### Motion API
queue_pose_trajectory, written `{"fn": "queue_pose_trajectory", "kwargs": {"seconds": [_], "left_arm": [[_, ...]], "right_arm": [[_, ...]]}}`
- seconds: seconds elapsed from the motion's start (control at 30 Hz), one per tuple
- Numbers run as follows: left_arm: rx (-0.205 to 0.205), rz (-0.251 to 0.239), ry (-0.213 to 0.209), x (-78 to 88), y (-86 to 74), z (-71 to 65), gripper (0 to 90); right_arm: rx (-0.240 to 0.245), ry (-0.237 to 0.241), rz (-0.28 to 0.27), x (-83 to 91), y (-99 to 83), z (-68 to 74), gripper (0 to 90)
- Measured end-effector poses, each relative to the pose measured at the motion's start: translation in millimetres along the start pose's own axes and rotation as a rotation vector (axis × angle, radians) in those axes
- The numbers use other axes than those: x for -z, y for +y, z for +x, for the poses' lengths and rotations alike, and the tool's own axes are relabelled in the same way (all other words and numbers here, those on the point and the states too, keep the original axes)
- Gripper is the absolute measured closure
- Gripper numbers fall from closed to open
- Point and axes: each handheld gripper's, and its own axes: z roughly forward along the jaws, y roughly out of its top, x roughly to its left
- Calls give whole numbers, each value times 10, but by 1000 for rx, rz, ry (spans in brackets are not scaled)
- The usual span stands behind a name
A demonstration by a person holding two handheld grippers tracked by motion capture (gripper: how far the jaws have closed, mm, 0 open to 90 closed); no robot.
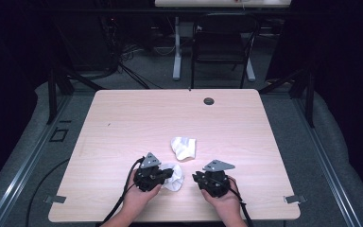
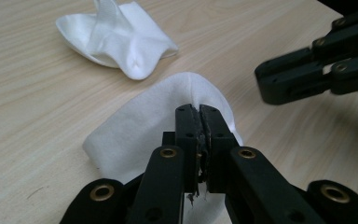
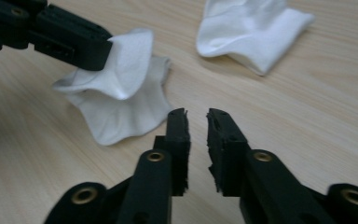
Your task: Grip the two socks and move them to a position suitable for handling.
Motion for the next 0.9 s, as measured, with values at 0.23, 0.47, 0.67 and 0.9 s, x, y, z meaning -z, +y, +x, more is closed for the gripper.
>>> {"fn": "queue_pose_trajectory", "kwargs": {"seconds": [0.23, 0.47, 0.67, 0.9], "left_arm": [[16, -24, -12, 47, -18, 57, 871], [27, -34, -14, 100, -38, 89, 868], [1, -15, 23, 251, -95, 169, 860], [30, 19, 73, 394, -263, 341, 849]], "right_arm": [[80, 26, 57, -303, 104, 196, 896], [103, 26, 103, -519, 138, 252, 900], [91, 27, 106, -461, 83, 217, 900], [88, 35, 113, -417, 58, 181, 900]]}}
